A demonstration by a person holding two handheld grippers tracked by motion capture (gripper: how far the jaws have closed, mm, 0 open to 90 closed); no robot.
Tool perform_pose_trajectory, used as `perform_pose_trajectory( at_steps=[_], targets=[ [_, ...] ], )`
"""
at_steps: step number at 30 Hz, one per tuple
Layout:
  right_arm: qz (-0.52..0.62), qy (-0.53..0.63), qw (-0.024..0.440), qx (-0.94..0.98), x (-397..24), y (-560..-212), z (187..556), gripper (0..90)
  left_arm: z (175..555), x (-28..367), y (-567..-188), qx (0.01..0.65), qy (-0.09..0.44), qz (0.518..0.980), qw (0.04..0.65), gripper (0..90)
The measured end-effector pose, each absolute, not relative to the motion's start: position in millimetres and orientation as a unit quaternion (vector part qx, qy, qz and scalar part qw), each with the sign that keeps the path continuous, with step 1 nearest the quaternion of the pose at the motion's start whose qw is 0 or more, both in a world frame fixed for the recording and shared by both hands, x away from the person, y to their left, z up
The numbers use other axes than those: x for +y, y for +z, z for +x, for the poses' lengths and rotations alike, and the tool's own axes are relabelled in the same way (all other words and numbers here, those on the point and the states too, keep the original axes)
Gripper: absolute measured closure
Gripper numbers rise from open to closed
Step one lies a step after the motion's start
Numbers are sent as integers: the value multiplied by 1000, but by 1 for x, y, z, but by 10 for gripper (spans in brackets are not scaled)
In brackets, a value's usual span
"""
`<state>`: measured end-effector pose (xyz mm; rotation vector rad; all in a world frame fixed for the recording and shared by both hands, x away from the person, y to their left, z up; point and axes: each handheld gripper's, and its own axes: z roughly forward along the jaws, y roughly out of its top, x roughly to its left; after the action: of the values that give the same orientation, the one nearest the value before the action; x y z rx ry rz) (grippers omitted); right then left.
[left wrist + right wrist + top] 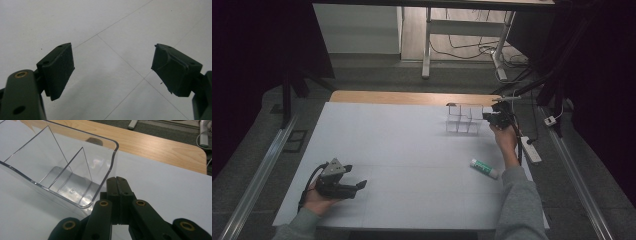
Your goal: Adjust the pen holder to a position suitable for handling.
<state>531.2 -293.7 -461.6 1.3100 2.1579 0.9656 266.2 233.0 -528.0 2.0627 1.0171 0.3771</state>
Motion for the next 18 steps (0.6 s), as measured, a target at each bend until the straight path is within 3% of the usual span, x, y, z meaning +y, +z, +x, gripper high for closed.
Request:
perform_pose_trajectory(
  at_steps=[18],
  targets=[
    [450, 353, 203, 795, -266, -461, 529, 896, 267, 232, -529, 400, 147, 816, 392, 174]
  ],
)
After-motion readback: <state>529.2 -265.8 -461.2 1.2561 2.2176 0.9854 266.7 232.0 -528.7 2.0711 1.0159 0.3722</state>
